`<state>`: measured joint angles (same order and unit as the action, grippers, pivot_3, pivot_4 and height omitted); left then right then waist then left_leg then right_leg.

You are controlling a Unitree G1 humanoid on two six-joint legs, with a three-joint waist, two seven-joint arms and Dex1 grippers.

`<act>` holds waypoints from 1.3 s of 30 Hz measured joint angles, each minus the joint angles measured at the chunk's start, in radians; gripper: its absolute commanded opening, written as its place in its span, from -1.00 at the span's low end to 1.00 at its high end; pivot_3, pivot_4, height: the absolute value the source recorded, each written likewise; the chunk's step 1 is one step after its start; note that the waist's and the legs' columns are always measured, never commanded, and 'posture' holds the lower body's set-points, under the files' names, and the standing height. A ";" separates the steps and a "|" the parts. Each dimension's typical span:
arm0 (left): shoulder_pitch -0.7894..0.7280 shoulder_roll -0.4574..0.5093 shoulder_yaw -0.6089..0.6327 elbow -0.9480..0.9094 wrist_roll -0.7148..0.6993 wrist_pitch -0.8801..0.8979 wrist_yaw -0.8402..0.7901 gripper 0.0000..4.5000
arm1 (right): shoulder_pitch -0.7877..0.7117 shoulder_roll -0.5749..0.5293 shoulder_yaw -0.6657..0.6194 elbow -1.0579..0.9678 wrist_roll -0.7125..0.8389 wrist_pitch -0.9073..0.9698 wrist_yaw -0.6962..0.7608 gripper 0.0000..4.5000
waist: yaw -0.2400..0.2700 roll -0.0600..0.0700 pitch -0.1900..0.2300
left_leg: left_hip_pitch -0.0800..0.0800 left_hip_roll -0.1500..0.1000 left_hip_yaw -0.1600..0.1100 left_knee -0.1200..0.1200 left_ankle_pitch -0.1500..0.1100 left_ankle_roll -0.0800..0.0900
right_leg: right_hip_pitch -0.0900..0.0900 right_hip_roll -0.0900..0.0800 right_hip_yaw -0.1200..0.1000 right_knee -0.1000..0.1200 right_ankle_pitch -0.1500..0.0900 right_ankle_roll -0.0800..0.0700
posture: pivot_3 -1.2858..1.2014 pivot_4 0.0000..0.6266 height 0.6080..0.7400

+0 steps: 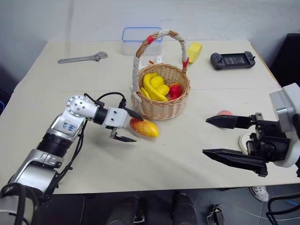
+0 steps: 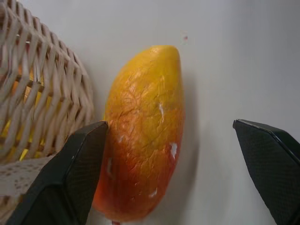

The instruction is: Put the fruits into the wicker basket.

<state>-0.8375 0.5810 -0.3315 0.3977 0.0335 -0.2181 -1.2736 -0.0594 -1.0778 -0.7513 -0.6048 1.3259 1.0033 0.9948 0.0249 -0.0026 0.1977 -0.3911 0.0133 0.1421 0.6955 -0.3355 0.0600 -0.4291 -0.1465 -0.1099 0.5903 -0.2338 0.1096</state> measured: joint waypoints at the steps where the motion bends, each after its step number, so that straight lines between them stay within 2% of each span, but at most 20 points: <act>1: -0.001 -0.009 -0.001 0.014 0.014 -0.018 0.017 1.00 | 0.005 0.000 0.001 -0.002 0.000 -0.001 -0.015 0.97 | -0.002 0.000 0.000 | 0.000 0.000 0.001 0.000 0.000 0.000 | 0.000 0.000 0.000 0.000 0.000 0.000 | 0.03 -0.52 1.00; 2: -0.001 -0.013 -0.002 0.019 0.022 -0.028 0.028 1.00 | 0.008 0.000 0.002 -0.002 0.000 -0.001 -0.024 0.97 | -0.003 0.000 0.000 | 0.000 0.000 0.001 0.000 0.000 0.000 | 0.000 0.000 0.000 0.000 0.000 0.000 | 0.03 -0.52 1.00; 5: -0.002 -0.018 -0.001 0.045 0.048 -0.062 0.065 0.72 | 0.017 0.000 0.004 -0.009 0.002 -0.002 -0.051 1.00 | -0.003 0.000 0.000 | 0.001 0.000 0.001 0.000 0.000 0.000 | 0.000 0.000 0.000 0.001 0.000 0.000 | 0.03 -0.52 1.00; 11: -0.014 -0.021 0.006 0.053 0.046 -0.065 0.080 -0.07 | 0.021 0.000 0.019 -0.015 0.023 -0.017 -0.094 1.00 | -0.002 0.000 0.000 | 0.001 0.000 0.001 0.001 0.000 0.001 | 0.000 0.000 0.000 0.001 0.000 0.000 | 0.03 -0.52 1.00; 13: -0.014 -0.020 0.011 0.053 0.036 -0.053 0.073 -0.20 | 0.021 0.000 0.030 -0.015 0.023 -0.022 -0.099 1.00 | -0.003 0.000 0.000 | 0.001 0.001 0.001 0.001 -0.001 0.000 | 0.000 0.000 0.000 0.001 0.000 0.000 | 0.03 -0.52 1.00; 16: -0.004 -0.006 0.031 0.047 0.001 -0.020 0.041 -0.22 | 0.021 0.000 0.036 -0.014 0.023 -0.025 -0.106 1.00 | -0.004 0.000 0.000 | 0.001 0.001 0.001 0.001 -0.001 0.000 | 0.000 0.000 0.000 0.001 0.000 0.000 | 0.03 -0.52 1.00; 19: 0.041 0.035 0.091 0.001 -0.105 0.070 -0.026 -0.22 | 0.022 0.000 0.036 -0.013 0.023 -0.033 -0.112 1.00 | -0.007 0.000 0.000 | 0.000 0.001 0.001 0.001 -0.001 0.000 | 0.000 0.001 0.000 0.001 0.000 0.000 | 0.03 -0.52 1.00; 22: 0.061 0.066 0.180 -0.072 -0.241 0.257 -0.058 -0.22 | -0.001 0.002 0.038 -0.008 0.023 -0.050 -0.138 1.00 | -0.007 0.000 0.000 | 0.000 0.001 0.001 0.002 -0.001 0.000 | 0.000 0.001 0.000 0.001 0.000 0.000 | 0.03 -0.52 1.00; 25: 0.043 0.068 0.265 -0.162 -0.354 0.485 -0.011 -0.22 | -0.044 0.003 0.052 0.003 0.021 -0.077 -0.180 1.00 | -0.001 0.000 0.000 | 0.000 0.001 0.000 0.003 0.000 0.001 | 0.001 0.000 0.000 0.001 0.001 0.001 | 0.03 -0.52 1.00; 28: 0.022 0.040 0.313 -0.293 -0.447 0.706 0.085 -0.22 | -0.055 0.011 0.088 0.012 0.013 -0.093 -0.202 1.00 | 0.002 0.000 0.000 | -0.001 0.000 0.000 0.003 -0.001 0.001 | 0.002 0.001 0.000 0.001 0.001 0.002 | 0.03 -0.52 1.00; 31: -0.013 -0.054 0.312 -0.413 -0.500 0.895 0.237 -0.22 | -0.065 0.016 0.123 0.014 0.006 -0.108 -0.211 1.00 | 0.001 0.000 0.000 | -0.002 -0.001 0.000 0.003 0.000 0.002 | 0.002 0.005 0.000 0.002 0.002 0.004 | 0.03 -0.52 1.00; 35: -0.067 -0.159 0.315 -0.473 -0.512 1.086 0.459 -0.22 | -0.075 0.016 0.134 0.014 0.000 -0.114 -0.220 1.00 | -0.001 -0.001 0.000 | -0.001 -0.001 0.001 0.003 0.000 0.002 | 0.002 0.008 0.002 0.001 0.003 0.005 | 0.03 -0.52 1.00; 39: -0.103 -0.242 0.311 -0.474 -0.474 1.176 0.649 -0.22 | -0.079 0.016 0.154 0.014 -0.004 -0.124 -0.223 1.00 | -0.002 -0.001 0.000 | 0.000 0.001 0.002 0.003 0.000 0.002 | 0.002 0.010 0.003 0.001 0.003 0.005 | 0.03 -0.52 1.00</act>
<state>-0.9400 0.3388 -0.0206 -0.0765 -0.4403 0.9577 -0.6247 -0.1387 -1.0617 -0.5970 -0.5905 1.3222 0.8790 0.7714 0.0233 -0.0034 0.1981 -0.3913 0.0139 0.1439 0.6984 -0.3354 0.0615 -0.4270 -0.1369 -0.1069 0.5914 -0.2312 0.1143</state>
